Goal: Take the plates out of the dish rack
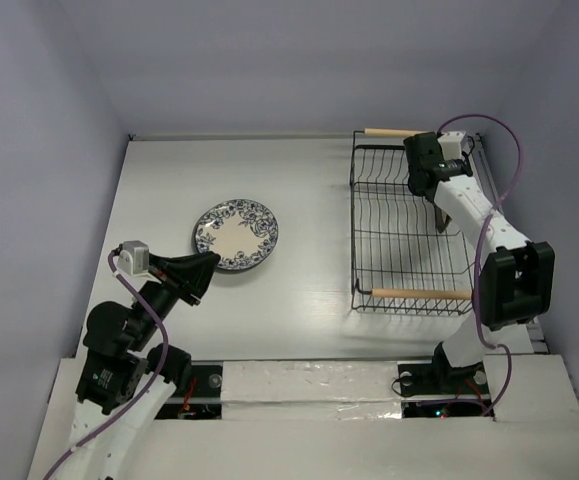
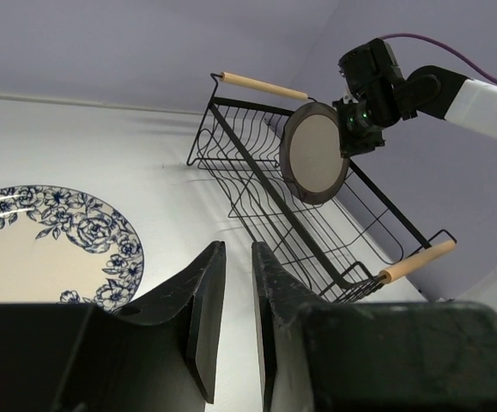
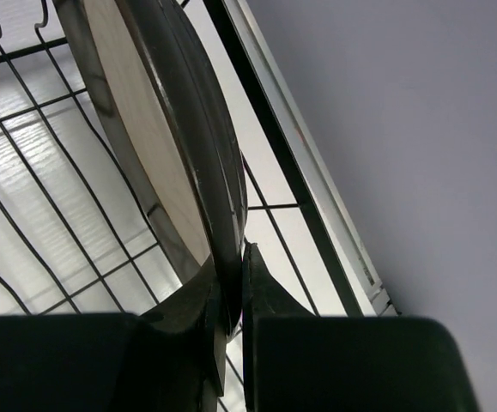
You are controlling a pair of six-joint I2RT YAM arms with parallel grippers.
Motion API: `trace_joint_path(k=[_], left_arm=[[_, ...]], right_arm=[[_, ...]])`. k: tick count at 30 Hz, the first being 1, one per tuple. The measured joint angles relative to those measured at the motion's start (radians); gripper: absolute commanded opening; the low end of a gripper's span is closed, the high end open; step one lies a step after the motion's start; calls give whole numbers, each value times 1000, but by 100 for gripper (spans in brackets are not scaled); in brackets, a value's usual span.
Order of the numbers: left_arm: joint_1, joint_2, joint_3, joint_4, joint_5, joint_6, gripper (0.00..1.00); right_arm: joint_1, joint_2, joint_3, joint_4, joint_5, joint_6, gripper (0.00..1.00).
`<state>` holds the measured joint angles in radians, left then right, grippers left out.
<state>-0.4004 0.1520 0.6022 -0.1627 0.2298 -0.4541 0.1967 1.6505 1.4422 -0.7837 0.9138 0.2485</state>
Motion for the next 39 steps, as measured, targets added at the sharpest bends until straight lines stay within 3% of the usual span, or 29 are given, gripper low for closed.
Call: trace_joint_path(k=[13, 25, 32, 35, 39], left_arm=[[0, 0, 0, 0, -2, 0, 16], [0, 5, 0, 0, -3, 0, 16], [0, 34, 0, 0, -11, 0, 16], [-3, 46, 0, -2, -23, 0, 16], [-4, 48, 0, -3, -37, 0, 16]], right_arm=[[40, -41, 70, -135, 29, -26, 0], [102, -405, 142, -121, -153, -10, 0], [246, -560, -2, 140, -509, 116, 0], [319, -479, -79, 330, -679, 201, 0], [400, -216, -117, 552, -865, 314, 0]])
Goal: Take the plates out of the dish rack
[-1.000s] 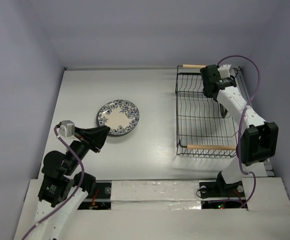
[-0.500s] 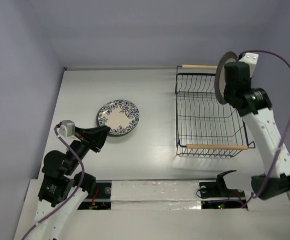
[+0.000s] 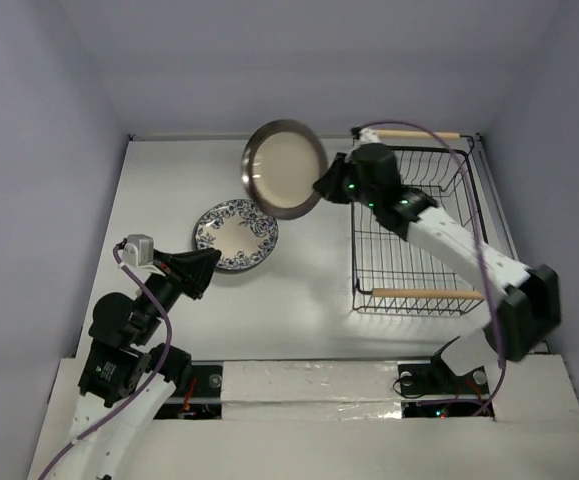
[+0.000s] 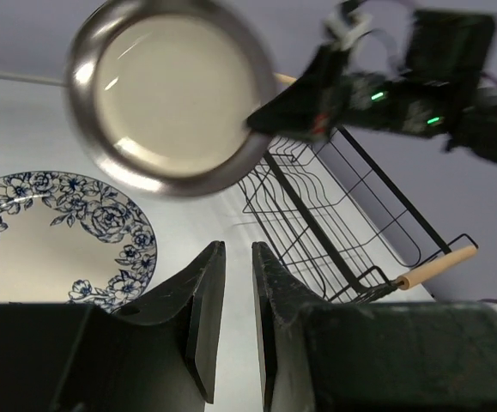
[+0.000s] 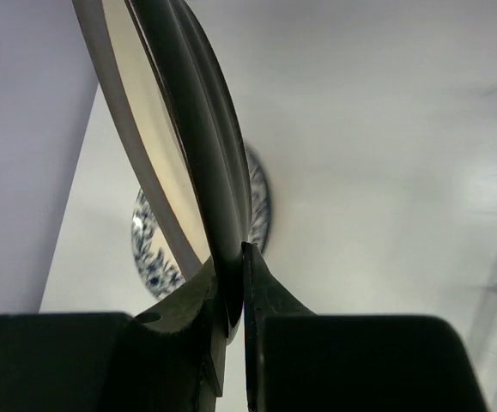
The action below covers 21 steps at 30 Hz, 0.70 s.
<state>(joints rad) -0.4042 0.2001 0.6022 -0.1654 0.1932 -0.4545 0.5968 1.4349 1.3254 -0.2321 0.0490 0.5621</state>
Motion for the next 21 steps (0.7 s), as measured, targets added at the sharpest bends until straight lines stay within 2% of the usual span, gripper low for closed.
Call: trace_joint_path(k=[6, 14, 21], left_arm=[[0, 8, 0, -1, -16, 0, 16], [0, 44, 0, -7, -29, 0, 16], [0, 48, 0, -12, -42, 0, 16]], right_arm=[[101, 305, -16, 158, -166, 152, 0], [163, 454, -18, 317, -254, 295, 1], [165, 496, -43, 422, -266, 349, 19]])
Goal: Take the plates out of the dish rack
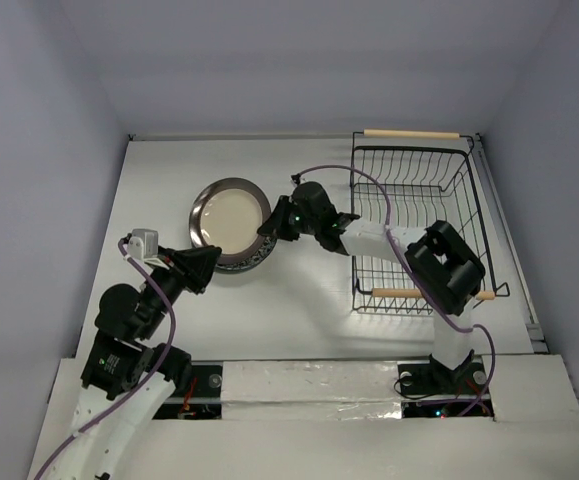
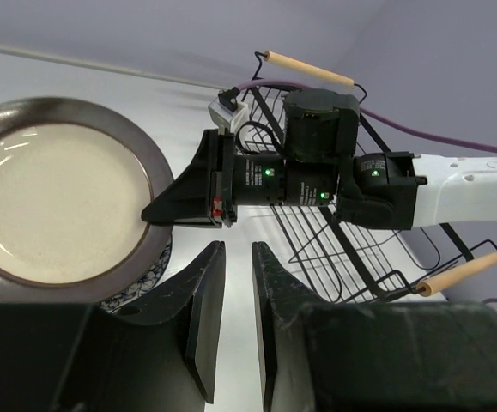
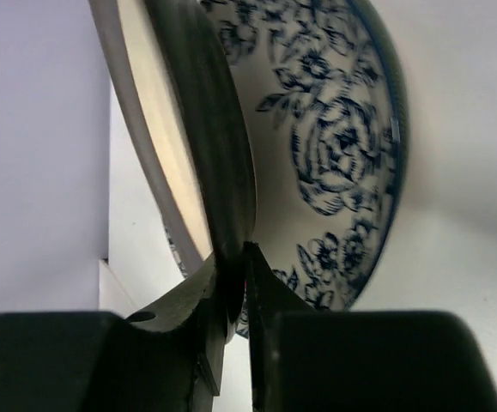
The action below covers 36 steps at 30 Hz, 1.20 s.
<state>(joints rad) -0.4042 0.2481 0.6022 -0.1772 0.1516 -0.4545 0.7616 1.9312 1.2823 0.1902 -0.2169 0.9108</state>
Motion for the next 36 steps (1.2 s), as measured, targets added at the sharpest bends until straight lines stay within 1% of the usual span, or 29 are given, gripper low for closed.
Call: trace_joint_path(k=[3, 5, 6, 7, 9, 10, 12, 13, 16, 17, 19, 20, 23, 24, 25, 26, 27, 28, 29, 30, 31, 32, 34, 36], left_arm=[[0, 6, 0, 0, -4, 0, 16], [0, 12, 0, 0, -6, 0, 16], [0, 14, 0, 0, -7, 0, 16], [0, 16, 0, 0, -8, 0, 16], [0, 19, 0, -2, -12, 0, 16], [0, 19, 0, -3, -15, 0, 16], [0, 19, 0, -7, -21, 0, 16], [0, 19, 0, -8, -25, 0, 16], [0, 19, 0, -8, -33, 0, 16], [0, 19, 0, -9, -37, 0, 16], [0, 19, 0, -14, -45, 0, 16], [0, 19, 0, -16, -50, 0, 23], [0, 19, 0, -16, -58, -4, 35], [0, 19, 0, -17, -60, -5, 38], [0, 19, 0, -17, -61, -6, 40], [0, 19, 0, -18, -63, -7, 46], [0, 19, 0, -18, -63, -6, 49], [0, 19, 0, -19, -64, -7, 51], [0, 19, 0, -21, -65, -8, 57], [0, 19, 0, -22, -64, -7, 60], [0, 18, 0, -24, -65, -7, 63], [0, 18, 1, -25, -67, -7, 68], [0, 13, 2, -27, -72, -6, 72], [0, 7, 5, -31, -79, -5, 76]], right_arm=[[5, 0, -24, 4, 10, 11, 24], [8, 0, -31, 6, 12, 14, 32], [11, 0, -35, 14, 17, 11, 39], [14, 0, -37, 13, 21, 10, 50], [25, -2, -39, 12, 31, 0, 61], [33, -5, -42, 9, 37, -9, 68], [49, -17, -49, 0, 54, -27, 77], [58, -27, -54, -6, 63, -36, 85], [81, -72, -67, -34, 89, -68, 94], [90, -92, -74, -42, 103, -78, 99], [105, -139, -94, -61, 125, -101, 100], [111, -167, -106, -65, 135, -110, 100], [124, -261, -146, -70, 160, -137, 100], [124, -295, -166, -71, 165, -144, 98], [127, -332, -190, -70, 172, -152, 92], [128, -370, -216, -70, 187, -160, 85], [129, -410, -243, -75, 202, -169, 75], [129, -450, -269, -84, 218, -177, 38], [129, -496, -293, -92, 238, -186, 19], [129, -549, -319, -106, 266, -196, 8], [129, -612, -344, -123, 291, -211, 0], [129, -669, -363, -131, 316, -219, 0], [129, -819, -398, -149, 369, -251, 0], [129, -1002, -417, -171, 439, -292, 8]])
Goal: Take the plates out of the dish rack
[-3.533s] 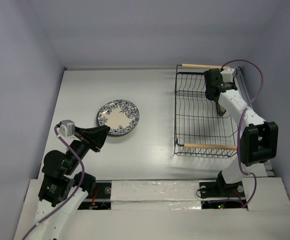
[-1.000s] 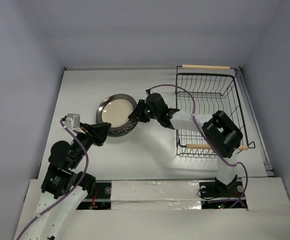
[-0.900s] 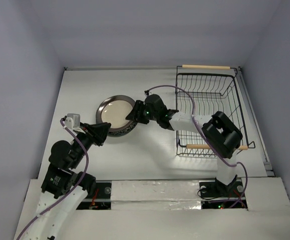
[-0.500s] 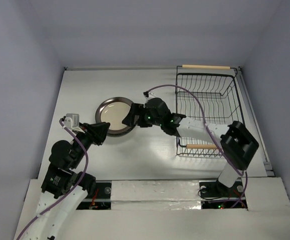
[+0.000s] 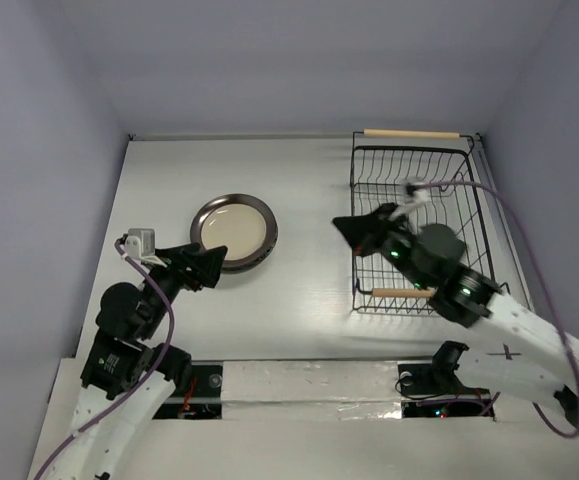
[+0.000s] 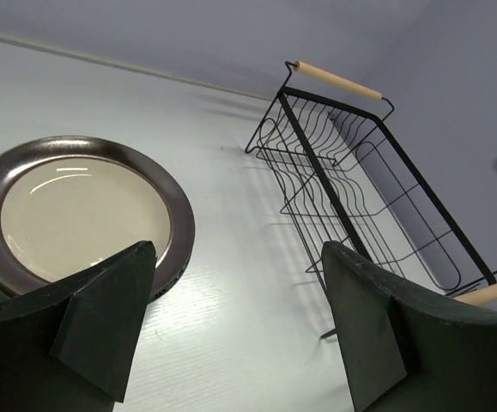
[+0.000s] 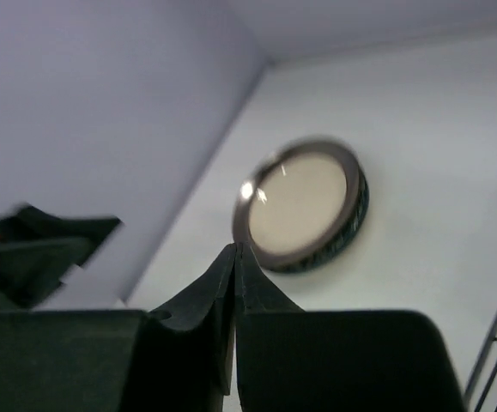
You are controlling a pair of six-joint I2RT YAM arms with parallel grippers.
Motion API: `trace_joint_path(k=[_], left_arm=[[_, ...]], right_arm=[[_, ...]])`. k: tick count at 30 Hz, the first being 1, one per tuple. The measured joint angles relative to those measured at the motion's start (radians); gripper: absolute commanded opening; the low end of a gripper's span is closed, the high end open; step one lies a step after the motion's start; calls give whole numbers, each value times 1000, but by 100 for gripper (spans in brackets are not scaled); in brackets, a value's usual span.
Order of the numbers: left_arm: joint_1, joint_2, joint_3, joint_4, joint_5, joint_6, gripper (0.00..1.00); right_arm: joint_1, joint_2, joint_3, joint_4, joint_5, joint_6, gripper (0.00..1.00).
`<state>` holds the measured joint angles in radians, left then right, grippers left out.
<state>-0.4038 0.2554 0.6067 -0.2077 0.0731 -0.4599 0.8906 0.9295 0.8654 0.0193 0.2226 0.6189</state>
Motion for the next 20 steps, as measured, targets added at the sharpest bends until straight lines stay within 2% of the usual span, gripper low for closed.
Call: trace_joint_path(k=[1, 3, 4, 5, 7, 10, 13, 20], left_arm=[[0, -3, 4, -1, -3, 1, 77], [0, -3, 17, -2, -10, 3, 79], [0, -3, 26, -3, -16, 4, 79], [0, -3, 36, -3, -22, 6, 79], [0, -3, 56, -1, -29, 10, 79], [0, 2, 84, 3, -42, 18, 80], [0, 12, 91, 14, -49, 19, 79], [0, 31, 88, 20, -42, 13, 80]], right_arm=[[0, -84, -3, -7, 34, -19, 18], [0, -256, -5, -21, 121, -54, 33], [0, -332, -6, -27, 163, -71, 45], [0, -423, -12, -34, 212, -82, 73], [0, -570, -37, -40, 311, -103, 100], [-1, -729, -103, -67, 440, -106, 100], [-1, -807, -183, -100, 509, -100, 100], [-1, -787, -255, -187, 534, -88, 100]])
